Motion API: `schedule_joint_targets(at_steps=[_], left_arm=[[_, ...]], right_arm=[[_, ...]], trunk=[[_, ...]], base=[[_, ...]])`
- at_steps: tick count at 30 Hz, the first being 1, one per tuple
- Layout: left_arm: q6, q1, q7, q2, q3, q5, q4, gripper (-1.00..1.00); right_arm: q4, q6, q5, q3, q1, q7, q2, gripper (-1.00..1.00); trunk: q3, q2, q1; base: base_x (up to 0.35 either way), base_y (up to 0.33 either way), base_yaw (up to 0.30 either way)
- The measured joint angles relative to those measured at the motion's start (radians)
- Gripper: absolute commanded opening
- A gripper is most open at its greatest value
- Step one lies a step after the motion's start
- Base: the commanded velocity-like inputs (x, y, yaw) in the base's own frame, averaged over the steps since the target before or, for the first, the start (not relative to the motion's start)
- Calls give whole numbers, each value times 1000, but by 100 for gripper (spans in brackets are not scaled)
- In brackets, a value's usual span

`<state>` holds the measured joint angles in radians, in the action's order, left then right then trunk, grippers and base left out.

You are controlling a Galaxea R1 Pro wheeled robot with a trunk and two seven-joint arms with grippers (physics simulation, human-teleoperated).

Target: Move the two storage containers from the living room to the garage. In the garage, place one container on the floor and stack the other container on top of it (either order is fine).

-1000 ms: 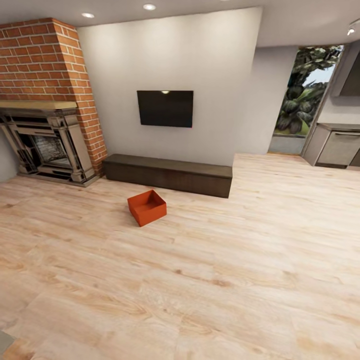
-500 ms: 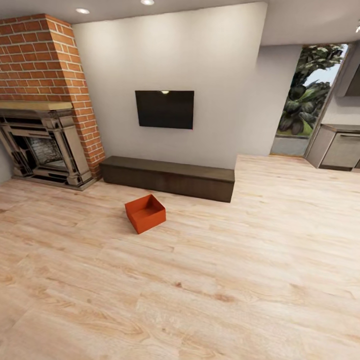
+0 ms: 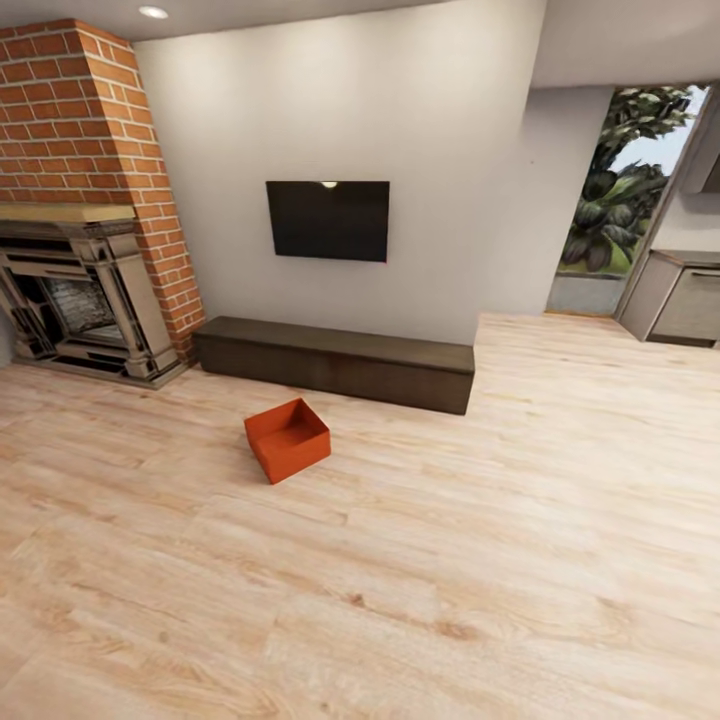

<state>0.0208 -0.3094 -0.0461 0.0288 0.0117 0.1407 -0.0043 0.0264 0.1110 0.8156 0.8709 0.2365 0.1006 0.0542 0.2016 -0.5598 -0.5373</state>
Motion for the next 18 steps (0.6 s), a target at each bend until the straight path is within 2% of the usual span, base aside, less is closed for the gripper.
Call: schedule_joint_targets(at_steps=[18], left_arm=[[0, 0, 0, 0, 0, 0, 0, 100]], right_arm=[[0, 0, -1, 0, 0, 0, 1, 100]], trunk=[[0, 0, 0]], base=[[322, 0, 0]])
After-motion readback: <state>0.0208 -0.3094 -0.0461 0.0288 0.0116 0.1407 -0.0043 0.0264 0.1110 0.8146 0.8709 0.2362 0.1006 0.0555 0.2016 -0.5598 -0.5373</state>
